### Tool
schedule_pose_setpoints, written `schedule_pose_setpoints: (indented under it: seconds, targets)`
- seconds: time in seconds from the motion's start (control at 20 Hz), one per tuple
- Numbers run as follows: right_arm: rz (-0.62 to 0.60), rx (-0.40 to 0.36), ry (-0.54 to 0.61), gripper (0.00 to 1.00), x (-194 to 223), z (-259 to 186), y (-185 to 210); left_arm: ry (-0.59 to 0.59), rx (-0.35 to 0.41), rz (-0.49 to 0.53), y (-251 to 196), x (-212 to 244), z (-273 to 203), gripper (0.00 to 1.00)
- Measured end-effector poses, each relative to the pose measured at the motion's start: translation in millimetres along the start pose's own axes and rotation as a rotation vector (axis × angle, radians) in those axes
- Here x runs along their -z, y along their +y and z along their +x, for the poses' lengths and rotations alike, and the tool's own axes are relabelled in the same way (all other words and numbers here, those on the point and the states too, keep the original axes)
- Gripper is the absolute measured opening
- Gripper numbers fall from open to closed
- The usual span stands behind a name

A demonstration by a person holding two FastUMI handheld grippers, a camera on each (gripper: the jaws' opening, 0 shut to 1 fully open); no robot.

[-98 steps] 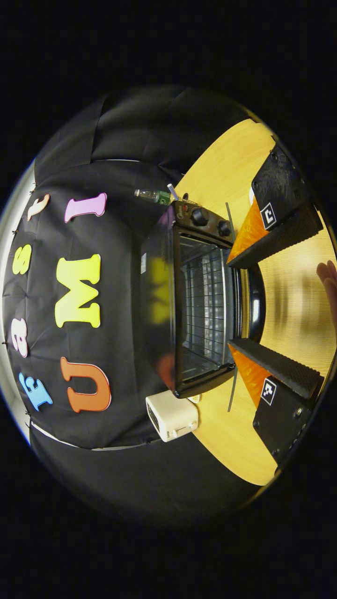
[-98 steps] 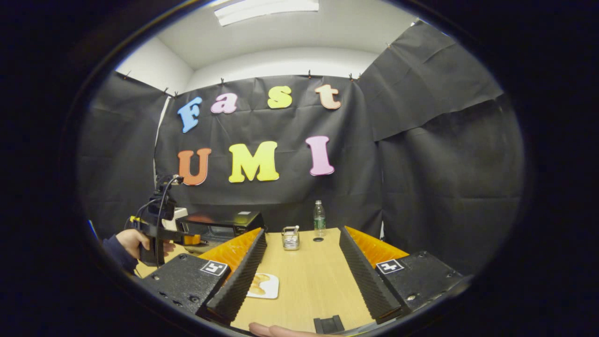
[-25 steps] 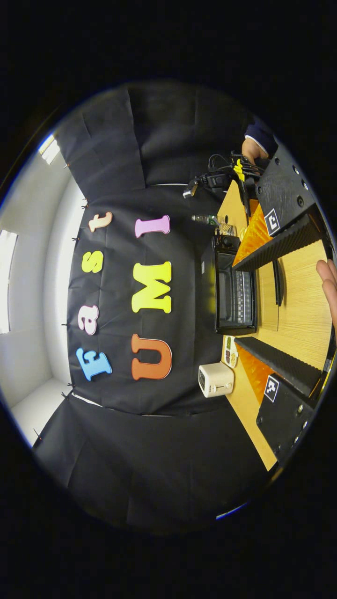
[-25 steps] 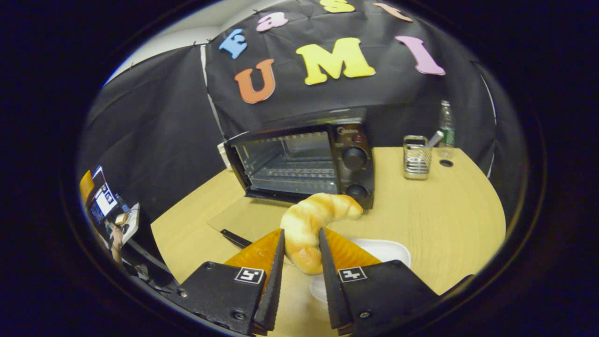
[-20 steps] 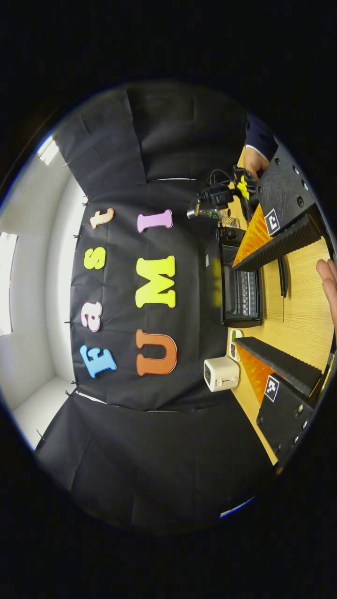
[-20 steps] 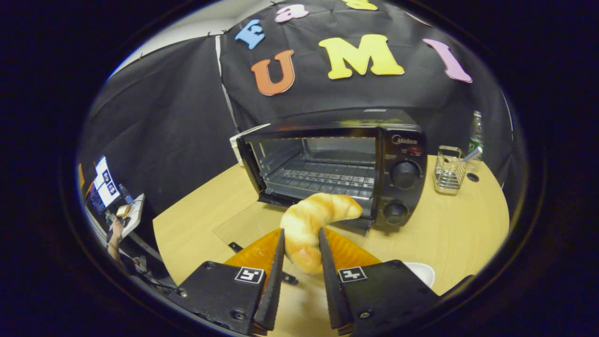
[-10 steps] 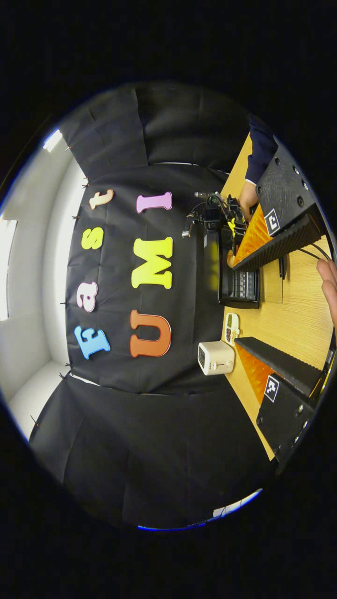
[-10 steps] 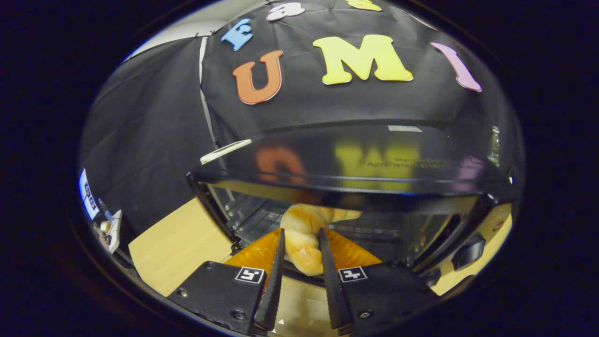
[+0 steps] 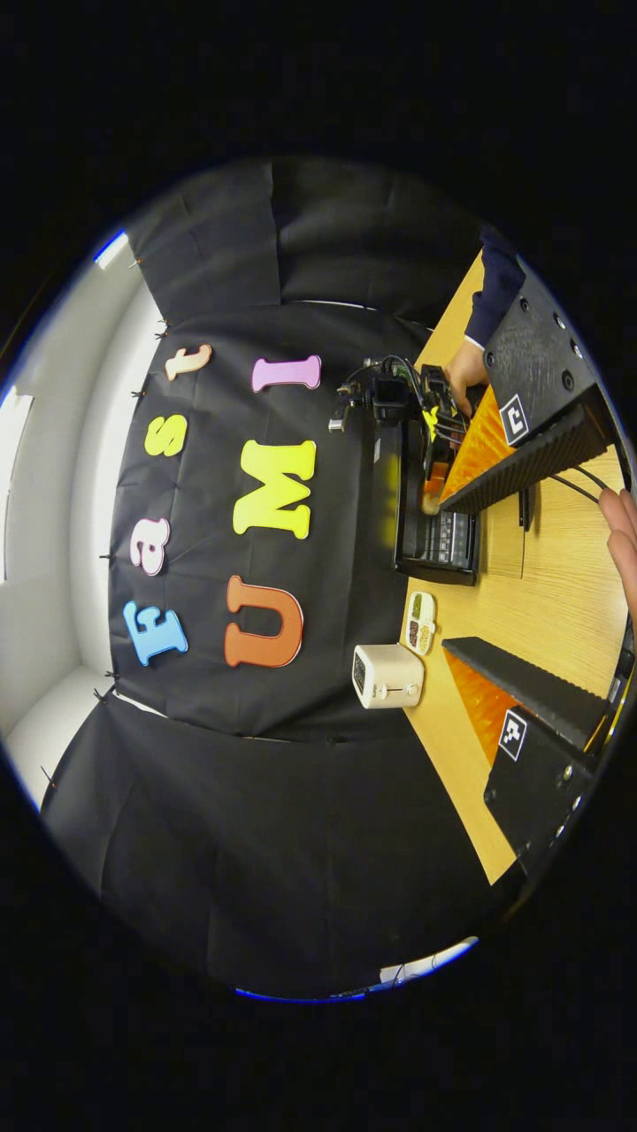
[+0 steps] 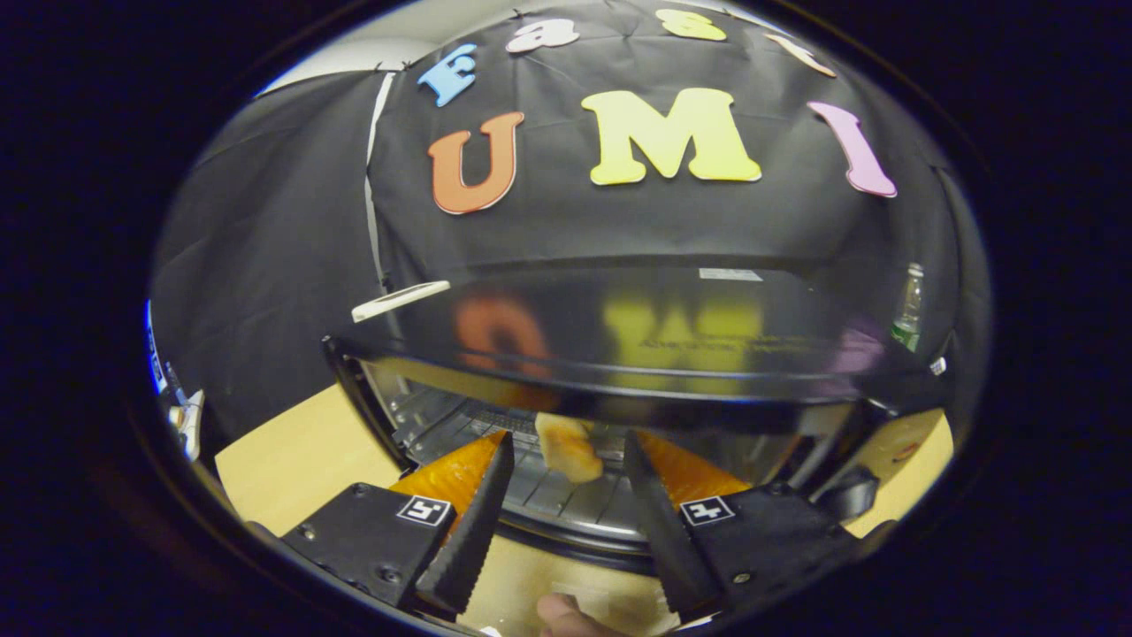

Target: Open the electric oven with the left hand, put the food in, and close the electric oven.

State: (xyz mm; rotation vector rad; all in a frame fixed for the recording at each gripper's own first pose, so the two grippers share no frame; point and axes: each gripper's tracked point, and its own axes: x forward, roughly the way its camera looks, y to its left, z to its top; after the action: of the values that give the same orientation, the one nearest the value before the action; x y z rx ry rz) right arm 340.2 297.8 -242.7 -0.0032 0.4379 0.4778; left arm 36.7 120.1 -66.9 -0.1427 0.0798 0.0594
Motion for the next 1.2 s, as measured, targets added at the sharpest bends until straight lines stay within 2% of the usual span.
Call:
schedule_pose_setpoints:
  seconds: [0.15,0.25,0.45,0.55,0.7,0.95,1.1,1.2]
  targets:
    - [-0.003,-0.036,-0.038,0.82,0,-46,5,-0.008,0.025,0.001,-12,2,-1,0.93]
    - [-0.004,-0.059,-0.053,0.89,1,-78,7,-0.001,0.038,-0.001,-21,8,-2,0.93]
    - [-0.022,-0.072,-0.131,0.9,-11,-149,6,0.021,0.034,-0.02,-37,27,-3,0.93]
    - [-0.052,-0.039,-0.172,0.91,-17,-186,-1,0.047,0.063,-0.041,-52,40,-2,0.93]
    - [-0.03,-0.009,-0.22,0.91,-26,-235,-5,0.091,0.069,-0.041,-64,56,0,0.93]
    - [0.019,0.109,-0.289,0.93,-40,-318,-28,0.202,0.152,-0.069,-102,96,26,0.94]
    - [0.033,0.171,-0.316,0.94,-40,-360,-45,0.277,0.174,-0.036,-115,129,47,0.94]
    - [0.036,0.207,-0.32,0.94,-35,-381,-56,0.32,0.162,-0.006,-116,152,60,0.94]
